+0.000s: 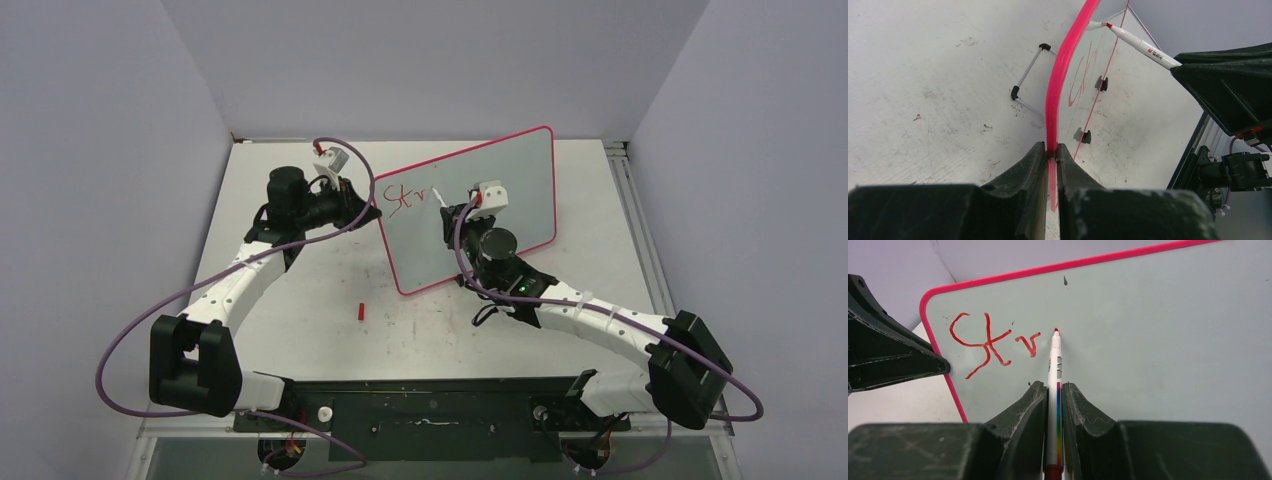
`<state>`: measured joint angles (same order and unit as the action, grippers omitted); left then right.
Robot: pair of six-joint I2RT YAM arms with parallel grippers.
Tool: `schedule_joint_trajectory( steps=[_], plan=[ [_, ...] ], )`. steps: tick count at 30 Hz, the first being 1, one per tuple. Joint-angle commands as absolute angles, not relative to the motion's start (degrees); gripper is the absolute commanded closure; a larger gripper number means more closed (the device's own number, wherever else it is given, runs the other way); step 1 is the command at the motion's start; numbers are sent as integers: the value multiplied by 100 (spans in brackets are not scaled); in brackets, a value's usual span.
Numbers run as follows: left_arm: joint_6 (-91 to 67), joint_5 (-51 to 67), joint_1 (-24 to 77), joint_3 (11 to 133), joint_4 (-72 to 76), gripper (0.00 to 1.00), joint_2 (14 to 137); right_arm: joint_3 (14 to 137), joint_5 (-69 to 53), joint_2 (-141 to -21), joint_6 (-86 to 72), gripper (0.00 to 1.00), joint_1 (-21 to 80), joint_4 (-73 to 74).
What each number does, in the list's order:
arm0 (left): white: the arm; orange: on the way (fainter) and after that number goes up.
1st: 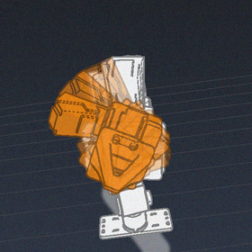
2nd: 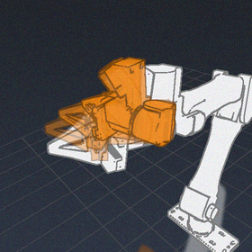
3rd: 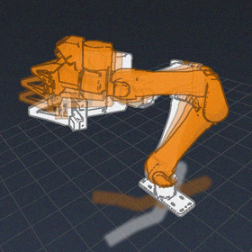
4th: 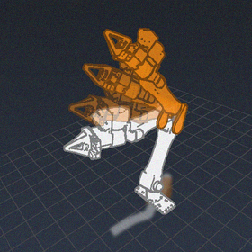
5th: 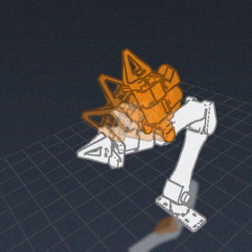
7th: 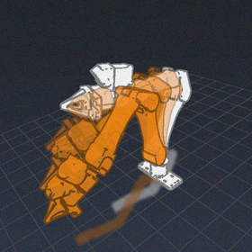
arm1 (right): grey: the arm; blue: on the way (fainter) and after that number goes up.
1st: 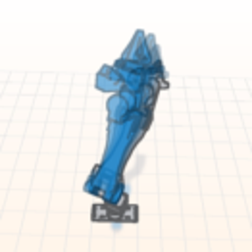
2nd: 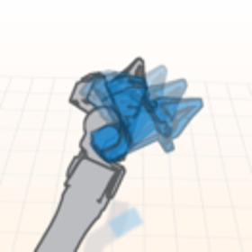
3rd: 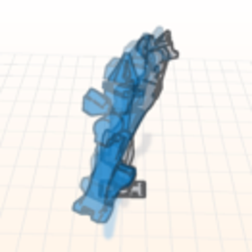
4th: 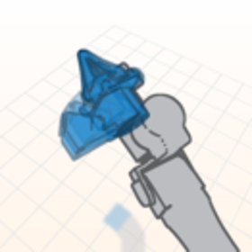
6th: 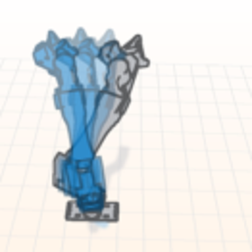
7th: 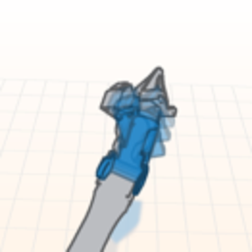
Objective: Write a sentence on the whiteboard
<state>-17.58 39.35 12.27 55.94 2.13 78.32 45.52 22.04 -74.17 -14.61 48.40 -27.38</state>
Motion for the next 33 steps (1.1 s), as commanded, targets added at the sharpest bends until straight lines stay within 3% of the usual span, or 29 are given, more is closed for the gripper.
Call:
schedule_joint_trajectory(
  steps=[1,33],
  plan=[
    [-1723,4066,1238,5687,276,100,7597,4566,2112,-7462,-1534,95,4808,-3018],
    [-1740,4069,1245,5673,306,100,7528,4349,2699,-7239,-1593,95,4955,-2669]
  ],
)
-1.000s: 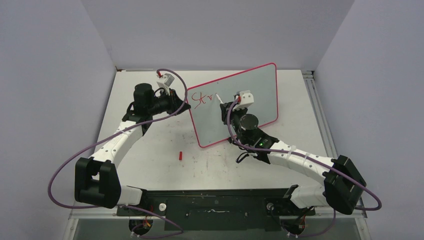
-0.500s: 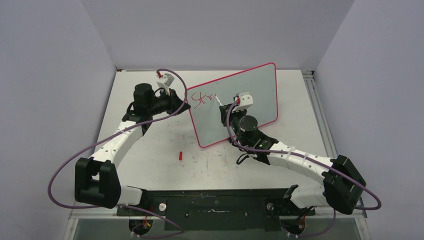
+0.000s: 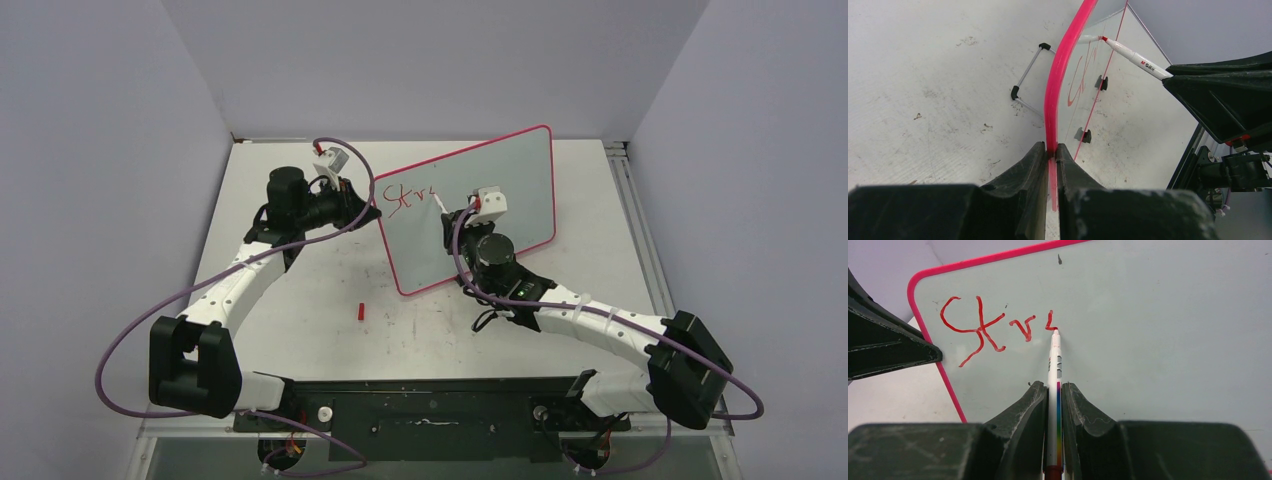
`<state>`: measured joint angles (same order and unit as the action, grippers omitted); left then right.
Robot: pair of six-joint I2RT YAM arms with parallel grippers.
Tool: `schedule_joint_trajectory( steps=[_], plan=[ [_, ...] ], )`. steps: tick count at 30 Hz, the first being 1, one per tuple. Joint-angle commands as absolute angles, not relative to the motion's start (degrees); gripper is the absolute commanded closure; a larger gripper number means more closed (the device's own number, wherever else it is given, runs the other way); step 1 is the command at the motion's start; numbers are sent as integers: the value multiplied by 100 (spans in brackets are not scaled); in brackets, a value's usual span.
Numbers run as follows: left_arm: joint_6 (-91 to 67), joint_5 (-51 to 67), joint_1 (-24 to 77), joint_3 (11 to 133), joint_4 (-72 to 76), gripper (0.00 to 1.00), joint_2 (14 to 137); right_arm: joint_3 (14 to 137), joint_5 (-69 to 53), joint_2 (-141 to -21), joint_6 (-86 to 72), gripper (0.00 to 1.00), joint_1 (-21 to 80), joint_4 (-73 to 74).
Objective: Write a sentence on the whiteboard
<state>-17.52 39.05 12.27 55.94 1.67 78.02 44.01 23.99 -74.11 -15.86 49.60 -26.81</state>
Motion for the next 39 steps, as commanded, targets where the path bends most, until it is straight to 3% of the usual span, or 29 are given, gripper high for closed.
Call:
schedule_joint_trajectory(
  steps=[1,39],
  plan=[
    [-1740,4067,1236,5677,304,100,7524,4357,2732,-7234,-1587,95,4957,-2669],
    [-1740,4102,1241,5687,300,100,7520,4816,2514,-7588,-1240,95,4929,-3085]
  ],
)
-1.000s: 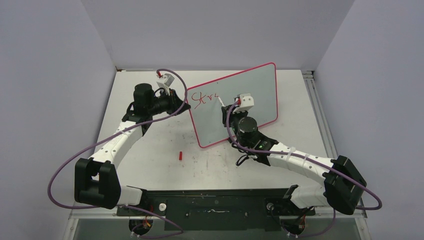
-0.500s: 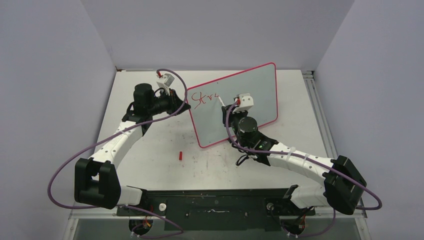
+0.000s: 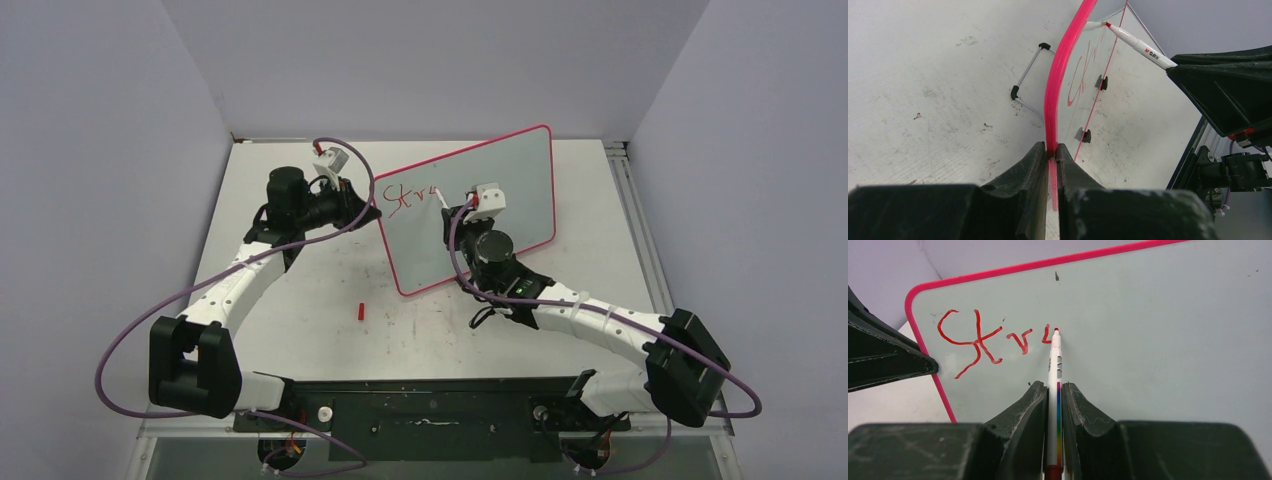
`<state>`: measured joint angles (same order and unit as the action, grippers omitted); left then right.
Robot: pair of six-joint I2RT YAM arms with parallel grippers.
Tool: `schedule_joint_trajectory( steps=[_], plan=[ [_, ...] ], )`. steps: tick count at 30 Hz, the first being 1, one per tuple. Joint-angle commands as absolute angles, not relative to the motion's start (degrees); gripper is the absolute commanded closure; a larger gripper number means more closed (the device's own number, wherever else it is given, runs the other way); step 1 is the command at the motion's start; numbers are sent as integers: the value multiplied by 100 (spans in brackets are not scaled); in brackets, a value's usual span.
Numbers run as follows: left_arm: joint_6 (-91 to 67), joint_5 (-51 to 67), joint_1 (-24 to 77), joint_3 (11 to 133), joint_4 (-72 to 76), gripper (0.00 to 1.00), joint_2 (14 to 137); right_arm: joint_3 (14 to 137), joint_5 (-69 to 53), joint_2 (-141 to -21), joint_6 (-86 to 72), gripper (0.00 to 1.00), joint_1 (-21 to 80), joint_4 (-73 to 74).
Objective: Write a sentence on the whiteboard
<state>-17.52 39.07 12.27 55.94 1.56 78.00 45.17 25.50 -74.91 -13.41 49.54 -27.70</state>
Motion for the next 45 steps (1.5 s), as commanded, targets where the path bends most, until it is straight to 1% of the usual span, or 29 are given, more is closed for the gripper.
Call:
schedule_joint_trajectory(
  steps=[1,12,22,26,45],
  plan=[
    [-1740,4099,1246,5687,305,100,7516,4823,2508,-7585,-1239,95,4929,-3085],
    [-1741,4094,1238,5687,304,100,7520,4708,2373,-7557,-1250,95,4965,-3125],
    [-1740,4055,1237,5678,298,100,7513,4517,2454,-7113,-1223,95,5032,-3157],
    [-1740,4047,1239,5677,298,100,7517,4482,2661,-6983,-1209,95,5029,-3051],
    [-1723,4051,1238,5687,276,100,7519,4539,2511,-7296,-1307,95,4848,-2977]
  ],
)
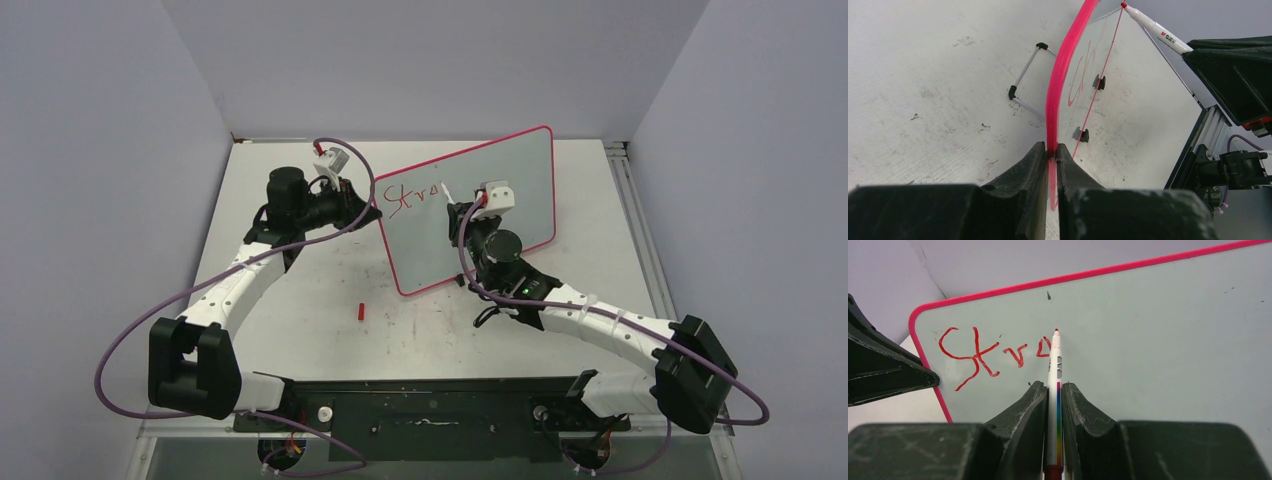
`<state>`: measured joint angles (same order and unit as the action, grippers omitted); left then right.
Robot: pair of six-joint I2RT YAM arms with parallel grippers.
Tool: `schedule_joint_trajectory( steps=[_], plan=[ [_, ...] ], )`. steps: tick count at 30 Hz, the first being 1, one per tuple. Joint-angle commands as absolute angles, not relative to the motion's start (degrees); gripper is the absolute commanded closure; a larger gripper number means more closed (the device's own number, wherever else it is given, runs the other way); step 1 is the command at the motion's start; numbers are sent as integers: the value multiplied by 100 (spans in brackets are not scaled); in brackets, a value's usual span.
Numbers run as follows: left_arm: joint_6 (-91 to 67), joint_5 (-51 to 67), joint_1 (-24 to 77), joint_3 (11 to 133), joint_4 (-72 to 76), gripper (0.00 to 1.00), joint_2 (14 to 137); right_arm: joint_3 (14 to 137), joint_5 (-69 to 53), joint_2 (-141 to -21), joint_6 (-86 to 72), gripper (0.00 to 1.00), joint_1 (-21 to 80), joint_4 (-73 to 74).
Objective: Write a sentence on the whiteboard
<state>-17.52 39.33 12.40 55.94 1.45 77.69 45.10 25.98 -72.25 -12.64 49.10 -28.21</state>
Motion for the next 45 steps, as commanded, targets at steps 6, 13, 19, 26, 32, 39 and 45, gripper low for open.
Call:
schedule_joint_trajectory(
  steps=[6,13,19,26,32,39,45],
  plan=[
    [-1714,4054,1239,5695,272,100,7515,4560,2446,-7376,-1305,95,4817,-2989],
    [-1714,4057,1237,5693,271,100,7519,4580,2409,-7443,-1309,95,4801,-2994],
    [-1714,4056,1237,5693,266,100,7516,4531,2439,-7432,-1350,95,4797,-2955],
    [-1714,4059,1239,5695,265,100,7508,4386,2478,-7330,-1437,95,4797,-2844],
    [-1714,4057,1239,5695,264,100,7502,4248,2514,-7245,-1500,95,4805,-2808],
    [-1723,4064,1240,5687,279,100,7497,4254,2523,-7250,-1482,95,4816,-2891],
    [-1723,4064,1240,5677,276,100,7501,4334,2518,-7291,-1381,95,4810,-3072]
  ],
)
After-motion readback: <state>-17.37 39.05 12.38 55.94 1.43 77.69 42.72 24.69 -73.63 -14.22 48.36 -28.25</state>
